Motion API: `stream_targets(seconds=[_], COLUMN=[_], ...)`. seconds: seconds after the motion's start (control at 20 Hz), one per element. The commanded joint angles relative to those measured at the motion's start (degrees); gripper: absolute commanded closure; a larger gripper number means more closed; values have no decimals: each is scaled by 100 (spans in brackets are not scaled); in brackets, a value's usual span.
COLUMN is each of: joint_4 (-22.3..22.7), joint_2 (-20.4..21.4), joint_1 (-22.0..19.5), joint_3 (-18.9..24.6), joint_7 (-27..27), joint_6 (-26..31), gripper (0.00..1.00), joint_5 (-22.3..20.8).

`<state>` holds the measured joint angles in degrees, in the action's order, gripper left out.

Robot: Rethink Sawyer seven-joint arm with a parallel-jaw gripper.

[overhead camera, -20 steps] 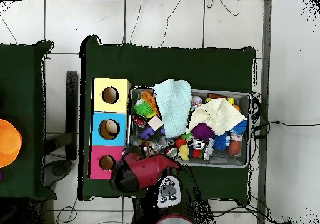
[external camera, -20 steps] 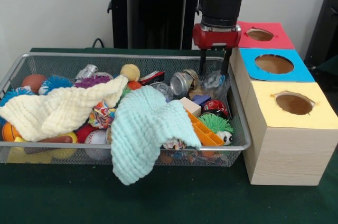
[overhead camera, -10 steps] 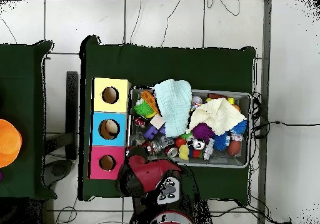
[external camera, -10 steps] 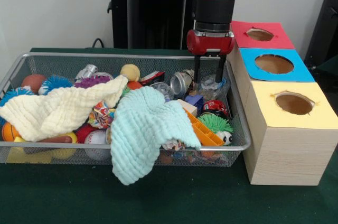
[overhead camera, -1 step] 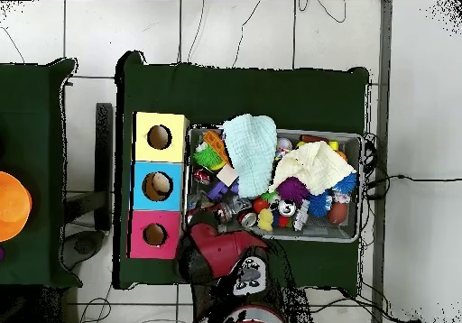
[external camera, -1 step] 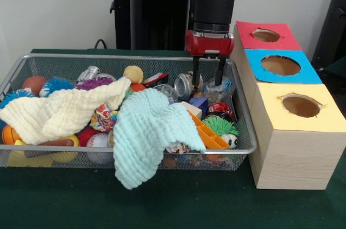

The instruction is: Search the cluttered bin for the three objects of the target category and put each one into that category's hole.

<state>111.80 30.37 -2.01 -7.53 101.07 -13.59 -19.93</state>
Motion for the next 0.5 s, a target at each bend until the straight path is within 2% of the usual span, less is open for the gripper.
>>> stream_targets(seconds=[0.05, 0.25, 0.5], joint_4=[-333, -292, -482], joint_2=[-1, 341, 637], joint_1=[-189, -247, -23], joint_3=[446, 710, 607], joint_7=[829, 818, 673], joint_6=[-500, 16, 675], gripper=[0, 0, 0], joint_5=[-118, -20, 275])
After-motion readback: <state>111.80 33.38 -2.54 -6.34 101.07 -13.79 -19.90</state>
